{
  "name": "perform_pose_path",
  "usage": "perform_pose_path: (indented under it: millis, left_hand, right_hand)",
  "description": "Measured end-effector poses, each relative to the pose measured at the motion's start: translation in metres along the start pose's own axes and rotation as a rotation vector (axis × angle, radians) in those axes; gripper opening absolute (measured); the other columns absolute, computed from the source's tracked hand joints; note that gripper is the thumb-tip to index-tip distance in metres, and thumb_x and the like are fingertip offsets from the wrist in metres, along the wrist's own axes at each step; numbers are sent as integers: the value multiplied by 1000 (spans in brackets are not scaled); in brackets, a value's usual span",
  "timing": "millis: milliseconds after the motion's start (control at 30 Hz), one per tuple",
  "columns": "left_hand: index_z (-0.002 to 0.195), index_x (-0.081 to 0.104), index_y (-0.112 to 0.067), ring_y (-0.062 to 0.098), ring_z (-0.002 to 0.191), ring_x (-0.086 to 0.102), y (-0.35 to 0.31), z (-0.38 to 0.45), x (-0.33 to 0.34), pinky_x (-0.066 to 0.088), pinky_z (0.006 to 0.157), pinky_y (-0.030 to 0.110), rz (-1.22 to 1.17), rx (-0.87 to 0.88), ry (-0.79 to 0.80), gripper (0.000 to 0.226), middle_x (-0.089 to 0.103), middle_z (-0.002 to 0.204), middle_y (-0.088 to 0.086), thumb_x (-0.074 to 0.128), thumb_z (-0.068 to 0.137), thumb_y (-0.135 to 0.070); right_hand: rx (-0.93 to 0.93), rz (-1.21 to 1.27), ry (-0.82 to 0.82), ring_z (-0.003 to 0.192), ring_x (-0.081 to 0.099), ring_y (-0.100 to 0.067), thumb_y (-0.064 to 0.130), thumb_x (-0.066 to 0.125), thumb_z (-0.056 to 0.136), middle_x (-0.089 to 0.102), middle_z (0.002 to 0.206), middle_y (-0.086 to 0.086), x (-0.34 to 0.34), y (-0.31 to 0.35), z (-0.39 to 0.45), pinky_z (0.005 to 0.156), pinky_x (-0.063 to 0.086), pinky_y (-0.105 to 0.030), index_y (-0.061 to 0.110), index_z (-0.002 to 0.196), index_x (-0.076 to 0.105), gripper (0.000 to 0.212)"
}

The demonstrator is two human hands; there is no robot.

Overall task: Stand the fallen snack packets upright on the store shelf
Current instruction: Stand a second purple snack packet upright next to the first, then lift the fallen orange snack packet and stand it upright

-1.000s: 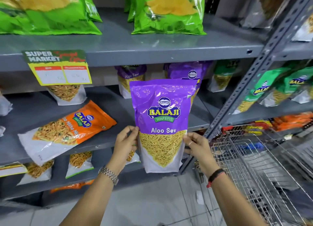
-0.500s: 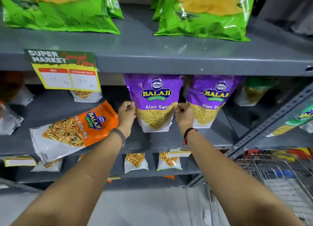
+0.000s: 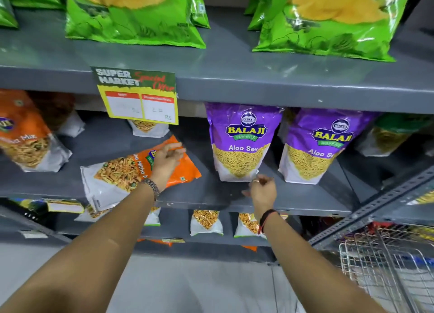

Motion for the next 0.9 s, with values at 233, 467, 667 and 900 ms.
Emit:
perform_pose_path:
  millis: [233, 467, 667, 900]
  left_hand:
    - [110, 60, -2, 21, 87, 58, -10, 45, -121, 47, 75, 26, 211, 45, -107, 27, 67, 99, 15, 43, 90, 4]
    - [108, 65, -3, 31, 114, 61, 7, 89, -194, 45, 97, 35, 690, 63, 9, 25, 68, 116, 19, 50, 90, -10]
    - [114, 60, 5, 36, 116, 57, 17, 102, -195, 42, 103, 40, 746, -218, 382, 42, 61, 124, 25, 44, 95, -29]
    - [109, 65, -1, 34, 105, 63, 23, 74, -204, 48, 89, 33, 453, -297, 364, 42, 65, 118, 24, 56, 88, -36]
  right_hand:
    - [269, 109, 272, 70, 57, -21, 0, 48, 90, 53, 87, -12, 88, -32, -76, 60, 57, -40, 3, 92, 49, 4]
    - [374, 194, 289, 75, 62, -28, 13, 51, 92, 60, 85, -19, 189, -51, -138, 71, 58, -40, 9, 80, 47, 14]
    - [450, 325, 61, 91, 64, -31, 6, 48, 93, 62, 106, -16, 229, -57, -161, 38, 54, -24, 4, 100, 56, 11]
    - [397, 318, -63, 81, 64, -31, -10, 41, 89, 62, 98, -17, 212, -66, -174, 44, 55, -30, 8, 74, 54, 27]
Point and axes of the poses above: each hand's wrist, its own z-axis towards the middle knuckle, its own x-axis out of the palm, y = z × x, the point moved 1 cm from there along z, towards the middle knuckle
